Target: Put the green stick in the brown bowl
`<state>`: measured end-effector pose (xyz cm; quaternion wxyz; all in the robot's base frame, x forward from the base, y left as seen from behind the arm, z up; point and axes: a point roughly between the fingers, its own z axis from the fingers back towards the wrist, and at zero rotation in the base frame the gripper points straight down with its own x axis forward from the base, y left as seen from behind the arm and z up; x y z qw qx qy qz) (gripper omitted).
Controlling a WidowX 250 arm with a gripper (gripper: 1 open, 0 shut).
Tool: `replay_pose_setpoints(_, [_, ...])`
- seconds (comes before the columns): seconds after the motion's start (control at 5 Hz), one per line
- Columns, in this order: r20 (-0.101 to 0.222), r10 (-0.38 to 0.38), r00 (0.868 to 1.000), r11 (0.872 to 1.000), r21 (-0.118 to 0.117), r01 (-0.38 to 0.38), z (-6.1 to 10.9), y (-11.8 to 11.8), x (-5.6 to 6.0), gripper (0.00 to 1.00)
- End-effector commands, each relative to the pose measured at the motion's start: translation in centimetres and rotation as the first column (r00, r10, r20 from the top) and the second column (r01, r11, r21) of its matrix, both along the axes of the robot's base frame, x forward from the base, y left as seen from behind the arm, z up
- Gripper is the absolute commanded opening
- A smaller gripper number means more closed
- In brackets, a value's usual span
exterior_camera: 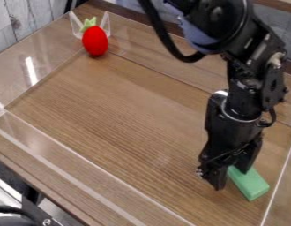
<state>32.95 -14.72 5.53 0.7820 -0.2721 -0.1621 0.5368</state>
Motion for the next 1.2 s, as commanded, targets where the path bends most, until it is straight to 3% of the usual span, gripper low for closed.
replay_pose_setpoints(0.0, [-0.040,-0.009,0.999,0.999,0.034,0.010,-2.6,1.6,-1.1,0.00])
replay_pose_setpoints(0.2, [-0.030,-0.027,0.999,0.999,0.042,0.028,-2.1,2.5,-1.3,0.00])
replay_pose_setpoints(0.4, [0.000,-0.052,0.999,0.997,0.059,0.052,-1.6,3.4,-1.3,0.00])
replay_pose_setpoints(0.8, [0.026,-0.035,0.999,0.996,0.085,0.033,-2.8,5.2,0.0,0.00])
replay_pose_setpoints(1.0, [0.032,-0.057,0.998,0.994,0.095,0.054,-2.4,6.1,0.4,0.00])
